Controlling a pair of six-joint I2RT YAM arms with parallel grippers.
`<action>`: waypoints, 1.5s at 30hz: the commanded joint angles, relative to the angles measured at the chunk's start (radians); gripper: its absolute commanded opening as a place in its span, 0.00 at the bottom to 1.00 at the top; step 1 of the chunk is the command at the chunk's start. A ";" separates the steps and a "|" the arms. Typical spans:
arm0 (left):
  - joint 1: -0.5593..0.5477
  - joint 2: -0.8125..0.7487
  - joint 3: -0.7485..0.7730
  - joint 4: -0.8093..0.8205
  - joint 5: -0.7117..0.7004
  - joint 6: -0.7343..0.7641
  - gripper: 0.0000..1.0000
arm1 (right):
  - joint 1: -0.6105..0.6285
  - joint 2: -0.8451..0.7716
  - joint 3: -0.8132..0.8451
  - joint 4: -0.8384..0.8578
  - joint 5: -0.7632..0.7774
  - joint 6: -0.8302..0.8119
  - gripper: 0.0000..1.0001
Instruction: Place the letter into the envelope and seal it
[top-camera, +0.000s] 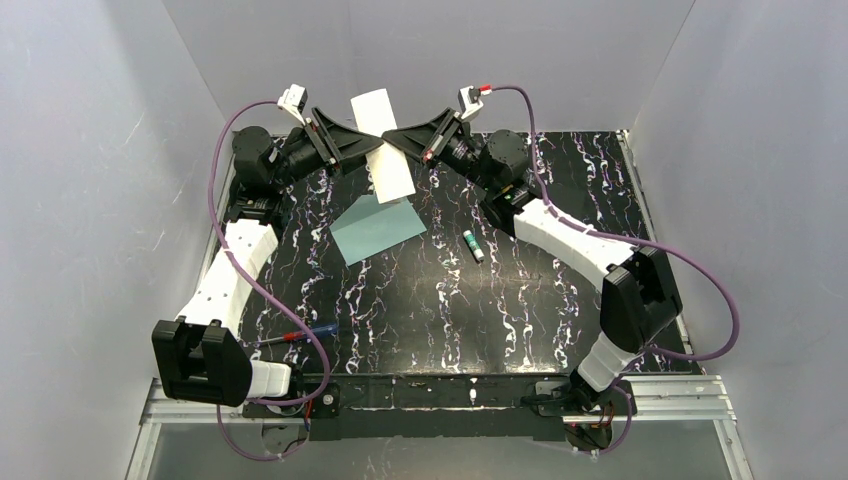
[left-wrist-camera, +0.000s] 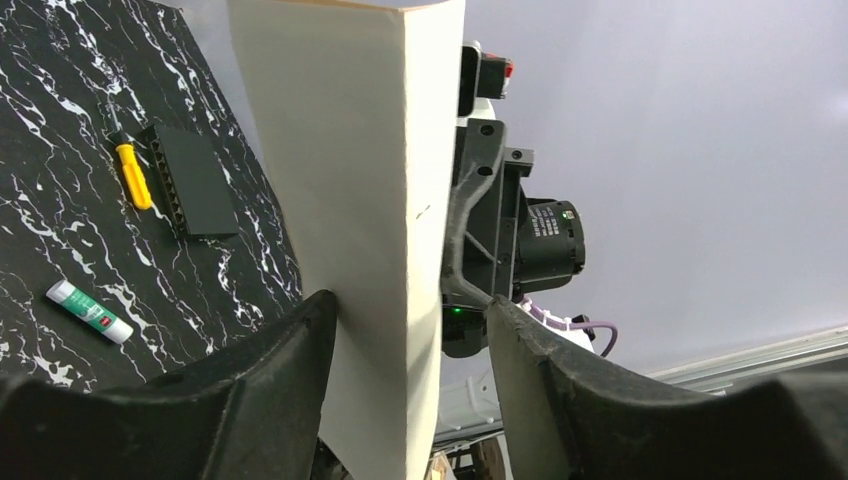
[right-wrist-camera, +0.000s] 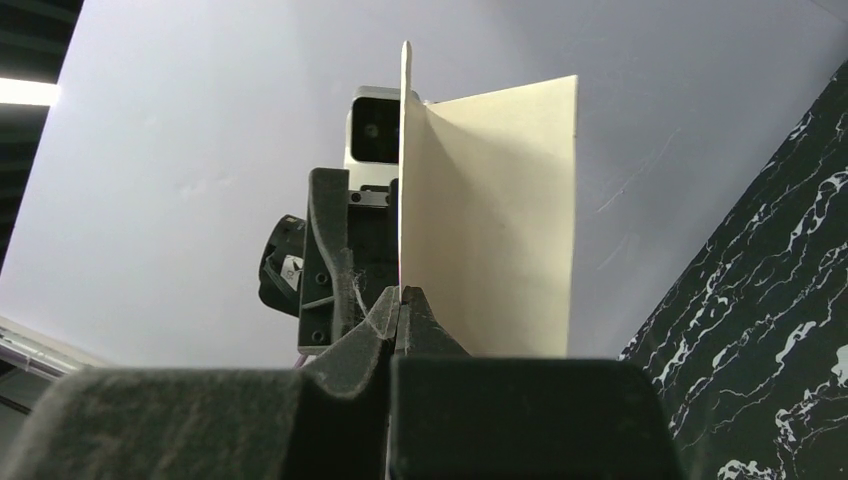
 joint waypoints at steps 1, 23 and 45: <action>-0.005 -0.016 0.002 0.035 0.040 -0.015 0.52 | -0.002 0.016 0.017 0.010 -0.010 -0.003 0.01; 0.005 0.036 -0.041 0.034 0.096 -0.008 0.03 | -0.005 -0.039 0.040 -0.140 -0.006 -0.135 0.10; 0.037 -0.055 0.026 0.033 0.357 0.190 0.00 | -0.004 -0.038 0.122 -0.171 -0.146 -0.168 0.83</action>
